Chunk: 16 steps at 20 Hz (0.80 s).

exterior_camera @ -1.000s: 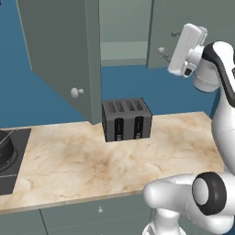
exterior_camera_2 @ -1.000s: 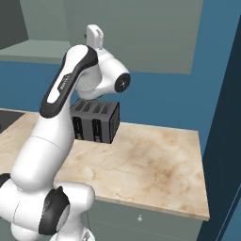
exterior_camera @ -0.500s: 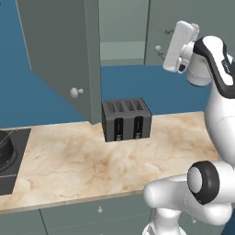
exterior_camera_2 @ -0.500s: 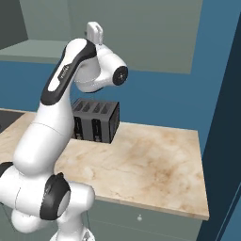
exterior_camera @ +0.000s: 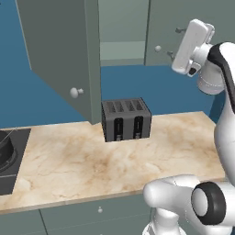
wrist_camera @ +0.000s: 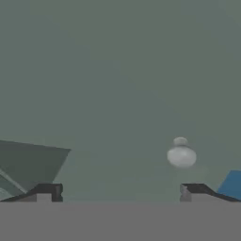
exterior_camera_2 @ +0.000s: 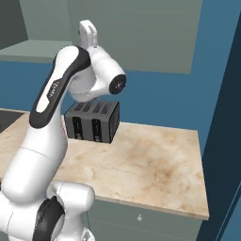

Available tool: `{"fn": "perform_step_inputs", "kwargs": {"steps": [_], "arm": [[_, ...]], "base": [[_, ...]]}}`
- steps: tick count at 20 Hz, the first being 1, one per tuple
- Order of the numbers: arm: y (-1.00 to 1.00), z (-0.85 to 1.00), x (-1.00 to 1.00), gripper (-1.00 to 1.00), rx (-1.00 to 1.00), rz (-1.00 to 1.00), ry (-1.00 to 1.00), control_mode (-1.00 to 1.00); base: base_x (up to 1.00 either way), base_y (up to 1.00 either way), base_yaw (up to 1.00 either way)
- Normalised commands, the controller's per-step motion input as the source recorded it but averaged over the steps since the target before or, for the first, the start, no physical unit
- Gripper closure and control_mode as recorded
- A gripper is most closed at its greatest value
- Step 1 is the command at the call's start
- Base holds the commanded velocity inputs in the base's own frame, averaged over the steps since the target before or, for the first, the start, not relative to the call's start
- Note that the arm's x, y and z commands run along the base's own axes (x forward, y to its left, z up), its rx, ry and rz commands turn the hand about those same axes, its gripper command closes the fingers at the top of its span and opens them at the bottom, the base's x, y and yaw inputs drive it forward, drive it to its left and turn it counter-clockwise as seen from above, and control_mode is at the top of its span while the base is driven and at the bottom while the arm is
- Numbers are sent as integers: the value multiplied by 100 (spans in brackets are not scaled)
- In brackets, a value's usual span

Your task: Open the cabinet and move the ladle to the pot. Then close the cabinet.

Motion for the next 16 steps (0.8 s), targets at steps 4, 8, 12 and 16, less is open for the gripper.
{"fn": "perform_step_inputs", "kwargs": {"steps": [4,8,12,16], "arm": [[10,14,-100,-100,-9,-8,-30,-100],[28,15,-100,-100,-14,-5,-26,-100],[45,37,-100,-100,-21,0,-24,-100],[54,60,-100,-100,-27,0,-20,-100]], "base": [[0,0,0],[0,0,0],[0,0,0],[0,0,0]]}}
